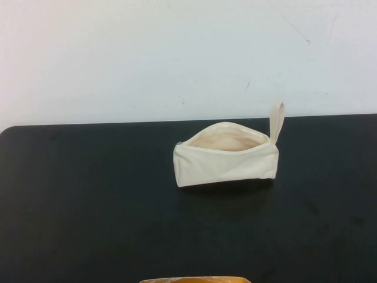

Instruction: Put eraser into pencil case

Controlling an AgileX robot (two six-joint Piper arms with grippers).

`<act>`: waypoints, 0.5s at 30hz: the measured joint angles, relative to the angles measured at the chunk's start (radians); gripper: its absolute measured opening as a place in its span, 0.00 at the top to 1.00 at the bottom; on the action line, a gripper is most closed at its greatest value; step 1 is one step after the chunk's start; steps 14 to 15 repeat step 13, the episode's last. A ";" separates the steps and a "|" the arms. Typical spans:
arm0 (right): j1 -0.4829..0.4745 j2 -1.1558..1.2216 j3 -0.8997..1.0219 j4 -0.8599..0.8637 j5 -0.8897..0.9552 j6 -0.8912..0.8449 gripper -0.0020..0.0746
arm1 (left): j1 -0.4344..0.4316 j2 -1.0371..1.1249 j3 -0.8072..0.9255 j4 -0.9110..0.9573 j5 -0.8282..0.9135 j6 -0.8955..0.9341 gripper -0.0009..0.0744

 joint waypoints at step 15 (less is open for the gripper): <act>0.004 0.000 0.000 -0.005 0.006 0.006 0.98 | 0.000 0.000 0.000 0.000 0.000 0.000 0.99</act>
